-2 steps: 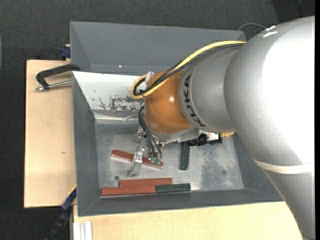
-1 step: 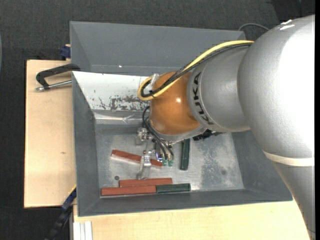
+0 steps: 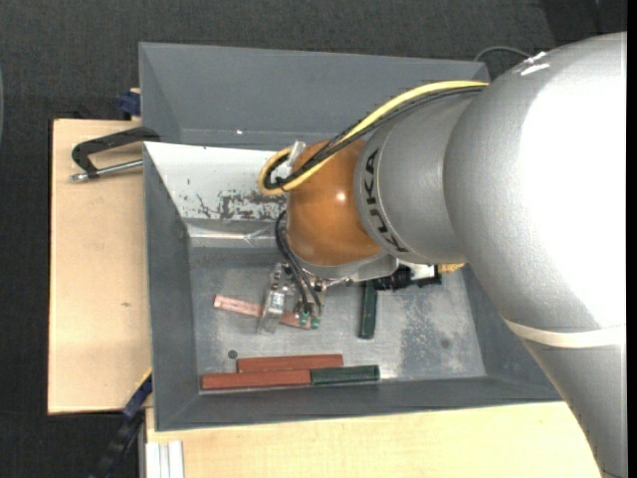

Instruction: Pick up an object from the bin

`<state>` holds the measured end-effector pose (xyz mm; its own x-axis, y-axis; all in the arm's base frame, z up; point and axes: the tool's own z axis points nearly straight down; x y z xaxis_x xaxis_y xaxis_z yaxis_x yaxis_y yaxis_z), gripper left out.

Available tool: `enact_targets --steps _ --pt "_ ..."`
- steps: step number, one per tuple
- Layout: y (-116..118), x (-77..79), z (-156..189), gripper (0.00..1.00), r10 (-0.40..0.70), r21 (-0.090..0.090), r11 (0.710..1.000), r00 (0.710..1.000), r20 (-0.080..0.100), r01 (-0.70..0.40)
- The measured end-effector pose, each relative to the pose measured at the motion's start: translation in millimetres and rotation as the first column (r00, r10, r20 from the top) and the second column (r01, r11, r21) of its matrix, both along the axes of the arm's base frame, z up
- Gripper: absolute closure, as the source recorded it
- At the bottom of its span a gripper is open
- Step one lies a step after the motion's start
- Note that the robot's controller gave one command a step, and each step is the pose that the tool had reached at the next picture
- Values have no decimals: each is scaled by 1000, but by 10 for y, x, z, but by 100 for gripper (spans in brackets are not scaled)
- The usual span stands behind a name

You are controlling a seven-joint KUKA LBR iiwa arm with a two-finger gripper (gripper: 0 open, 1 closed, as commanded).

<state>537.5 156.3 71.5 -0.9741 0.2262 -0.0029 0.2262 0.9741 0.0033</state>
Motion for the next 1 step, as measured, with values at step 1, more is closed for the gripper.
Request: enact_targets --steps 1 --pt "-2 0 0 100 0 0 1000 1000 0 0"
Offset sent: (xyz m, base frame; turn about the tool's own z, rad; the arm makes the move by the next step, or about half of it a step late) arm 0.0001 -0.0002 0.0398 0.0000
